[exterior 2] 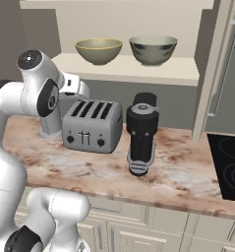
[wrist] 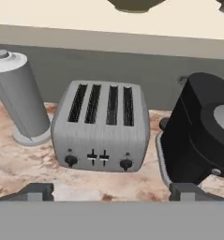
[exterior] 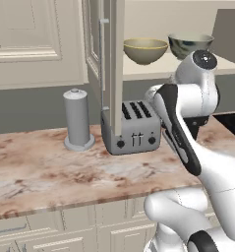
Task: Pick up the bowls from the cabinet and place each bowl in front of a stool on the dining counter.
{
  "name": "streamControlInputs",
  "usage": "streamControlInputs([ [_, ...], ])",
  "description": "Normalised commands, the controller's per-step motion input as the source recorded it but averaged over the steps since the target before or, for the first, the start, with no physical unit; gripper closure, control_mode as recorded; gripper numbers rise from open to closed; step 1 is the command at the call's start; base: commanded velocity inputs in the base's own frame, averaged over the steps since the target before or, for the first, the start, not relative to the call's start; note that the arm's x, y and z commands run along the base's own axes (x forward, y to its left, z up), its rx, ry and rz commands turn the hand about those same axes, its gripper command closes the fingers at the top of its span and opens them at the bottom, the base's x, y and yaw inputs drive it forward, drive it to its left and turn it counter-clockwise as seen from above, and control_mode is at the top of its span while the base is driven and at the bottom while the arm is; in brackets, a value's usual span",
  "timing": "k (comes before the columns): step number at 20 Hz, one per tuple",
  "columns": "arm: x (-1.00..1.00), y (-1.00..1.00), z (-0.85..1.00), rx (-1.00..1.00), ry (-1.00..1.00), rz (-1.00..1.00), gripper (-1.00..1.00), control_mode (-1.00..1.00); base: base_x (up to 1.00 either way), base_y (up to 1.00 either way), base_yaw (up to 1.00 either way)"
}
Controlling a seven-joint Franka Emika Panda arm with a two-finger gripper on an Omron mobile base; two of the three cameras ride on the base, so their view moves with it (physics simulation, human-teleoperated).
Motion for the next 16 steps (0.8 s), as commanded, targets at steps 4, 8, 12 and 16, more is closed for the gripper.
streamControlInputs([
  [4,0.00,0.00,0.23,0.08,-0.27,-0.32,-1.00,-1.00,0.00,0.00,0.00],
  [8,0.00,0.00,0.17,0.29,-0.18,-0.42,-1.00,-1.00,0.00,0.00,0.00],
  [12,-0.01,-0.07,0.38,0.41,-0.02,-0.34,-1.00,-1.00,0.00,0.00,0.00],
  [16,0.00,-0.21,0.56,0.43,0.00,-0.19,-1.00,-1.00,0.00,0.00,0.00],
])
